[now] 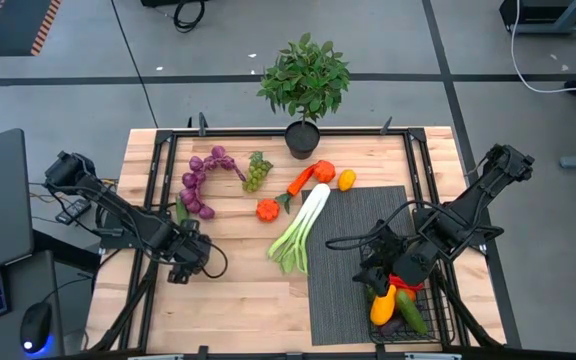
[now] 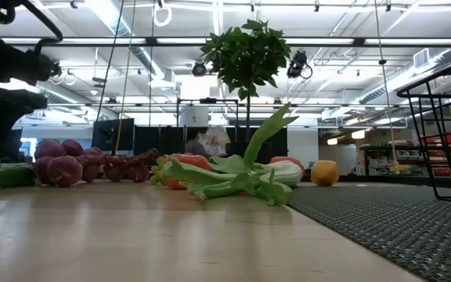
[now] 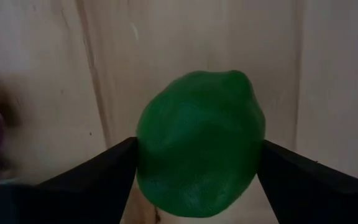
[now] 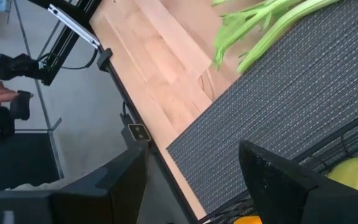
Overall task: Build produce basket
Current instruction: Put the lime into the black wire basket
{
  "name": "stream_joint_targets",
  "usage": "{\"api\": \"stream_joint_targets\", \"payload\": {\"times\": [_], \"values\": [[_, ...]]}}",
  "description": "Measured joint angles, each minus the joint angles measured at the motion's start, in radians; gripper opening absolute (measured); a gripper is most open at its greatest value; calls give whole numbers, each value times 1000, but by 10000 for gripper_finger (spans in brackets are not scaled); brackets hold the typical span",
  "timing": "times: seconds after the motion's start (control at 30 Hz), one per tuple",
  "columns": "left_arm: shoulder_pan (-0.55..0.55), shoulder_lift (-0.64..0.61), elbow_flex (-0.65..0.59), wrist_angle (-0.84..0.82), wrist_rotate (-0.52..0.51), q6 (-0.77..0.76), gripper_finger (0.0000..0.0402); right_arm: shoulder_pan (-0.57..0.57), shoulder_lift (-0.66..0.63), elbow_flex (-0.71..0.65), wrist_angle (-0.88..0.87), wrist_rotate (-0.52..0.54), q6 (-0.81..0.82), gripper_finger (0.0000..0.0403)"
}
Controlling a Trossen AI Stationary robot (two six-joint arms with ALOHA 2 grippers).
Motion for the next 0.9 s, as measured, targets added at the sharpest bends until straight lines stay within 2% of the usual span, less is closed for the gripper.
{"api": "stream_joint_targets", "payload": {"times": [0.27,0.4,0.57,0.7,0.9], "values": [[0,0,-3,53,24,-271,292,-3,0,0,0,38,-20,254],[0,4,-5,208,87,-414,268,-4,0,0,0,87,-33,254],[4,4,-2,407,73,-654,241,-4,0,0,-1,124,-69,254],[24,4,55,474,-23,-779,239,-11,0,0,-1,132,-102,254],[64,3,190,666,-251,-724,238,-51,0,0,60,132,-185,254]]}}
